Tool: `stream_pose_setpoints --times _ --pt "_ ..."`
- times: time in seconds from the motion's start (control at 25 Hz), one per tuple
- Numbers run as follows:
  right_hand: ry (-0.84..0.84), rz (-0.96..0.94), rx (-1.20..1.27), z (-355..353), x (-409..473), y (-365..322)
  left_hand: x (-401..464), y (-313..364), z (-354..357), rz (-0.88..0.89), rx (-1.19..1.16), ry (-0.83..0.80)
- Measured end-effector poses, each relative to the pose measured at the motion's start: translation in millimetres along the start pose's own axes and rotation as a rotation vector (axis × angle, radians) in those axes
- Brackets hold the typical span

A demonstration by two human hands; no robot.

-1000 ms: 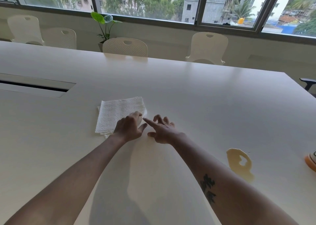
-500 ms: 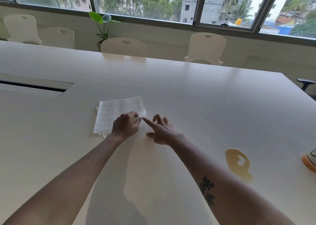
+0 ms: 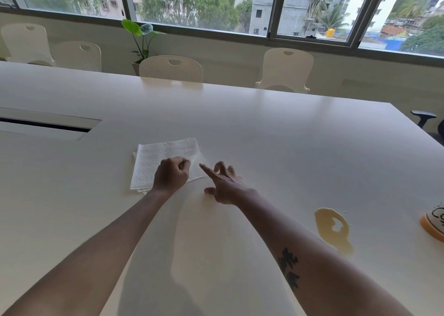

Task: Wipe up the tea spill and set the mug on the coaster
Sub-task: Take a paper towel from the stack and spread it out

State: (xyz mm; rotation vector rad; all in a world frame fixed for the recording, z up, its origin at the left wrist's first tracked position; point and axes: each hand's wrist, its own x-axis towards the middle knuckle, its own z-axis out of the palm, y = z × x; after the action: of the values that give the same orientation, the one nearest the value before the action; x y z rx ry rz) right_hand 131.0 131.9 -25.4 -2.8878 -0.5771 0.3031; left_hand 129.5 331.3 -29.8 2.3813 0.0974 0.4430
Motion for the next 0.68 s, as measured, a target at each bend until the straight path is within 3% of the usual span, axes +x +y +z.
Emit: stream_pose_setpoints --times 0.36,0.52,0.6,0.68 --pt "-0.012 0.013 -0.017 6.7 -1.2 -0.1 39.2 34.0 -67.9 0.063 -0.089 0.237" --pt "0.045 0.019 0.050 3.9 -7.6 -1.7 54.0 66.5 -101.6 0.110 -0.294 0.303" --pt "0.176 0.089 0.278 0.9 -15.3 -12.1 54.0 88.8 -107.7 0.086 -0.462 0.322" --pt "0.237 0.241 0.857 -7.5 -24.5 -29.5 50.2 116.2 -108.8 0.041 -0.630 0.306"
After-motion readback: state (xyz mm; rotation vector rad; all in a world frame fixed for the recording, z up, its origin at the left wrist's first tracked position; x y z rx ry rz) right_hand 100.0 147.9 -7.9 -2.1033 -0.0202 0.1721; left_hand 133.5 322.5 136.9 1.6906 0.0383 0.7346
